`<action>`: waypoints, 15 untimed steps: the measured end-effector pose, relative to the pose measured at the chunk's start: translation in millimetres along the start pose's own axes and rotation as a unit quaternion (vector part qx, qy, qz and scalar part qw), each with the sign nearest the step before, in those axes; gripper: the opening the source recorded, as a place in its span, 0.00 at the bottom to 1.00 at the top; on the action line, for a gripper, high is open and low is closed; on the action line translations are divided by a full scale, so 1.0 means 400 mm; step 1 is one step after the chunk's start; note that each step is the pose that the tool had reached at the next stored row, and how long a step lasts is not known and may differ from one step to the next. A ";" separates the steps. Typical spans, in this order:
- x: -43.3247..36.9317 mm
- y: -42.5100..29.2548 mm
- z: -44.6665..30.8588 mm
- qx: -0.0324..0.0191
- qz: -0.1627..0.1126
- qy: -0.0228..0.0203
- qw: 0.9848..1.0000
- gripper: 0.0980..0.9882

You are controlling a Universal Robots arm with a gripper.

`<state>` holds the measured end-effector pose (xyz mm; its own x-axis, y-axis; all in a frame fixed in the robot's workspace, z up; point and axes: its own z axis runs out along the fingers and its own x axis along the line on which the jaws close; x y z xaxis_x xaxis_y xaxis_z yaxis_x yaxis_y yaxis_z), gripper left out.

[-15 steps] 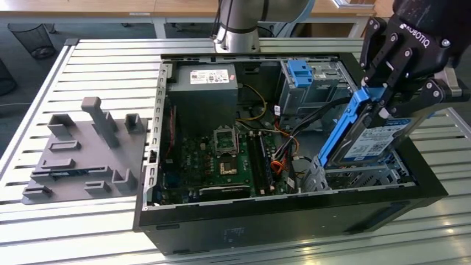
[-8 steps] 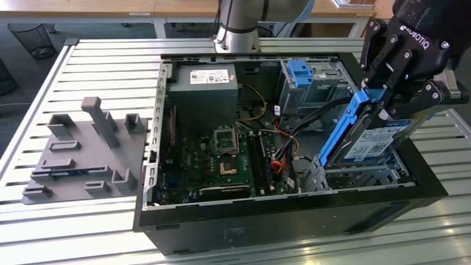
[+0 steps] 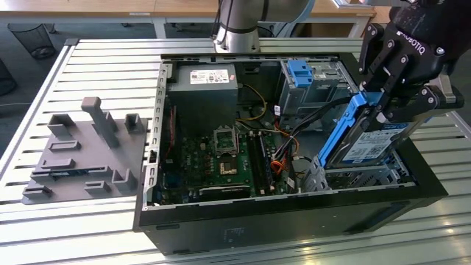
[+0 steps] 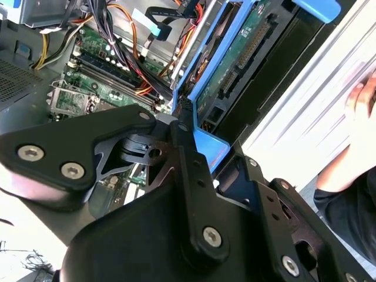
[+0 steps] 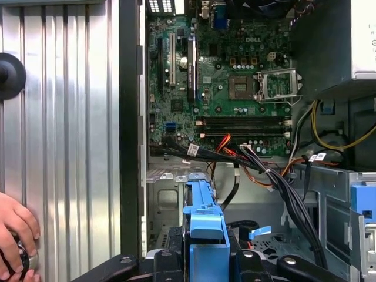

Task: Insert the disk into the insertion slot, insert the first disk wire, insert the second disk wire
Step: 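Insert the disk into the insertion slot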

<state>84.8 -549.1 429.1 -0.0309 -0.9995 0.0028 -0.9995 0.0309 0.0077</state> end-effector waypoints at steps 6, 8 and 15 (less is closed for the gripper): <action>0.000 0.000 0.010 0.000 0.000 0.000 1.000 0.30; 0.000 0.000 0.014 0.000 0.000 0.000 1.000 0.30; 0.000 0.000 0.028 0.000 0.000 0.000 1.000 0.30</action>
<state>84.8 -549.1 417.9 -0.0309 -0.9995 0.0026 -0.9995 0.0309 0.0077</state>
